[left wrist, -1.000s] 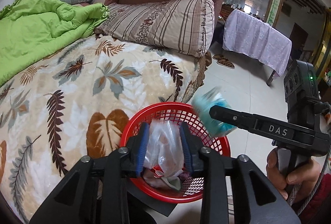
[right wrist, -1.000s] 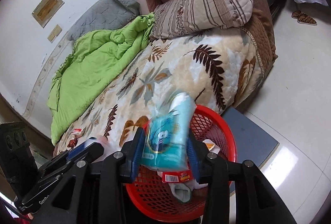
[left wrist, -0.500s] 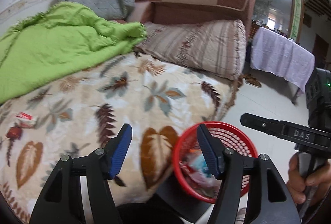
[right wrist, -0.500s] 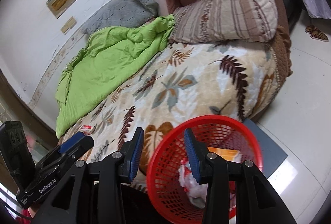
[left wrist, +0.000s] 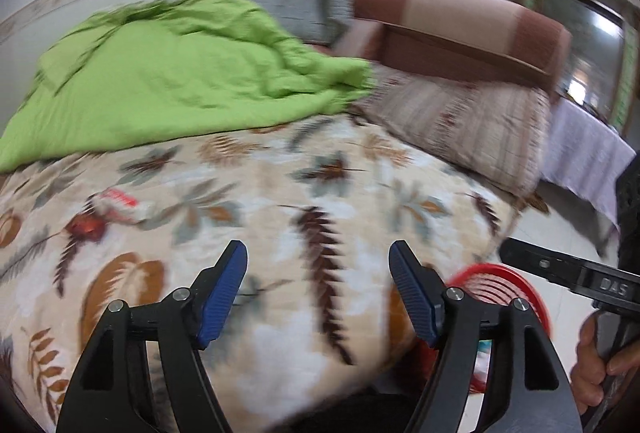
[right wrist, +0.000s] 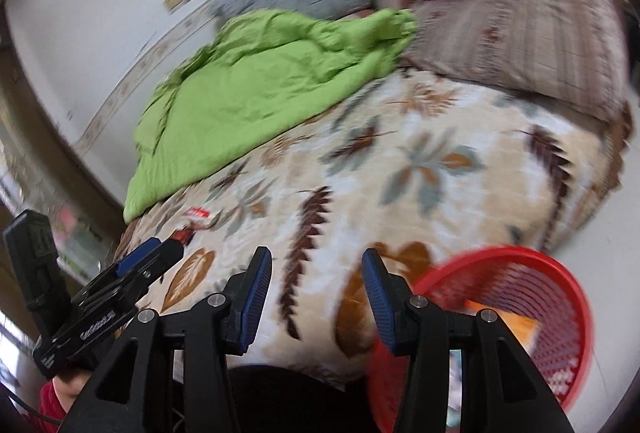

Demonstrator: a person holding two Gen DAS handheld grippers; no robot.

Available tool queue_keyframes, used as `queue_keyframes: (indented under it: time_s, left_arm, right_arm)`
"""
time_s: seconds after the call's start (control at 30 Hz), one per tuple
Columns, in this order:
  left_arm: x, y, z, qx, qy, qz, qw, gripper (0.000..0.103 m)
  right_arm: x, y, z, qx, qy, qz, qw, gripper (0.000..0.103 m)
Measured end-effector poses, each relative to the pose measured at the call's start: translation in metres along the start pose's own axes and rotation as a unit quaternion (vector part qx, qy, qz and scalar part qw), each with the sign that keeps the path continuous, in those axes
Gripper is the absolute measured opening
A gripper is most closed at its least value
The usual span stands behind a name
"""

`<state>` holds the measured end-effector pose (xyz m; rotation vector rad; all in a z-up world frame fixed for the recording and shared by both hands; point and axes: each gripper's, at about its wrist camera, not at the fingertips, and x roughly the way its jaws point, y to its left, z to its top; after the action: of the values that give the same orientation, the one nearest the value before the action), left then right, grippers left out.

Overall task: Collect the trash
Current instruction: 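Move both open grippers back over the wrappers on the bed, then grasp the white-and-red snack wrapper with the right gripper while the left grasps the red candy wrapper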

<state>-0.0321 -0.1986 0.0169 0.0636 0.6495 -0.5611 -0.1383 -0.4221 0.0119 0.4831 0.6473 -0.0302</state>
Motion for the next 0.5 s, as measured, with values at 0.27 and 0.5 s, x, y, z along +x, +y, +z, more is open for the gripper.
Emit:
queue_keyframes:
  time_s: [0.27,0.5]
  left_arm:
    - [0.013,0.174,0.009,-0.136,0.002,0.142,0.9805,0.072]
    - [0.080,0.308,0.004,-0.317,0.056,0.132,0.9375,0.072]
  right_arm:
    - [0.100,0.093,0.022,-0.086,0.061,0.058,0.993,0.052]
    - [0.186,0.159,0.032,-0.135,0.098,0.097,0.981,0.052]
